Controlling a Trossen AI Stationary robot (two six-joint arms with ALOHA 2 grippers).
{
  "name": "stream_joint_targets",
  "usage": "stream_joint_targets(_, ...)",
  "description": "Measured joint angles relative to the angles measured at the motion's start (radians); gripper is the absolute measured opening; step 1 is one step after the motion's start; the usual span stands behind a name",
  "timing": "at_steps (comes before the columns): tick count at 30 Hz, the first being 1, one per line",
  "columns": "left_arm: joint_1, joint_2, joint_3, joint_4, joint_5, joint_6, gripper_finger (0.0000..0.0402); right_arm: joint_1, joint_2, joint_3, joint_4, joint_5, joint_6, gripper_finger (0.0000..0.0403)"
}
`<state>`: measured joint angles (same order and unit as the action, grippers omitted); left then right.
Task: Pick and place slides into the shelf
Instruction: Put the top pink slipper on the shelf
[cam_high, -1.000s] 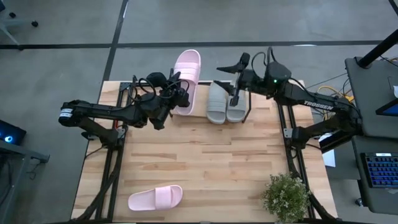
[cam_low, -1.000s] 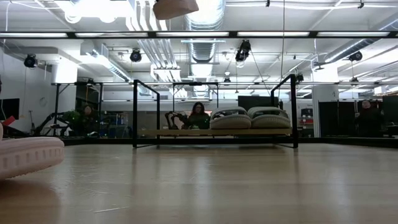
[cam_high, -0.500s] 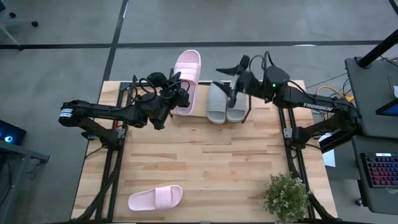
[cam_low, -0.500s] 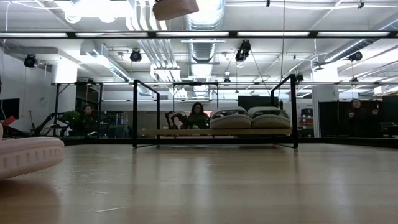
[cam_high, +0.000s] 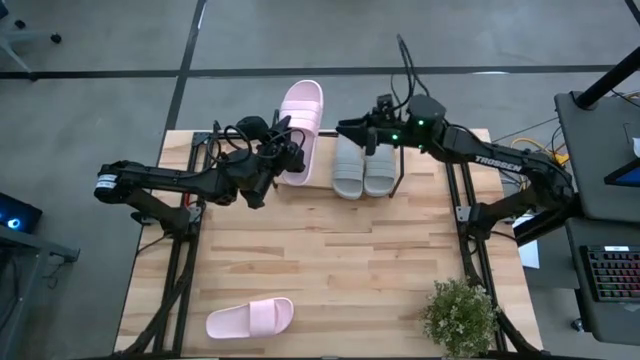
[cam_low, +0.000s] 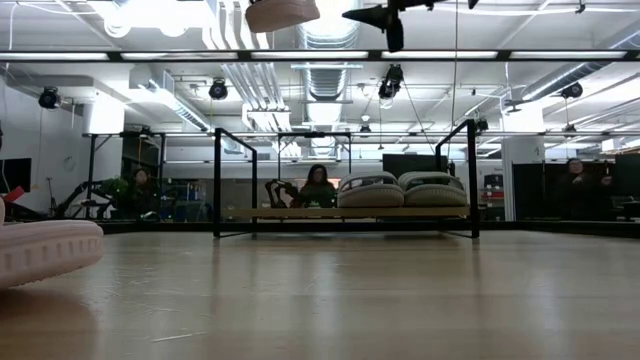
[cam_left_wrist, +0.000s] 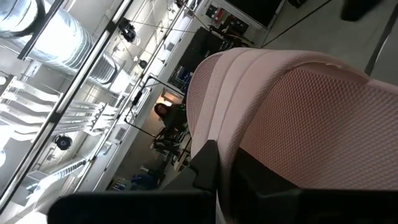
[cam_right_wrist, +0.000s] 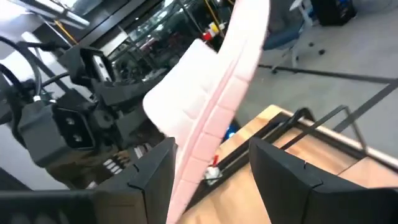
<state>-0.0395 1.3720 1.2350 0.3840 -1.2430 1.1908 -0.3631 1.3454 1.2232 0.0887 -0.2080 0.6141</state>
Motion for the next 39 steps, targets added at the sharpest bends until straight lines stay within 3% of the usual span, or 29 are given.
stream_joint_targets(8, 0.000, 0.000, 0.000, 0.000, -0.001, 0.002, 0.0000, 0.027, 0.017, 0.000, 0.009, -0.001, 0.105, 0.0204)
stream_joint_targets(16, 0.000, 0.000, 0.000, 0.000, -0.002, 0.003, 0.0000, 0.059, 0.045, 0.000, -0.022, 0.009, 0.212, 0.0287)
stream_joint_targets(22, 0.000, 0.000, 0.000, 0.000, -0.002, 0.001, 0.0000, 0.071, 0.100, 0.000, 0.072, 0.027, 0.227, 0.0329)
stream_joint_targets(39, 0.000, 0.000, 0.000, 0.000, 0.005, 0.000, 0.0000, 0.070, 0.229, 0.001, 0.295, 0.026, 0.303, 0.0327)
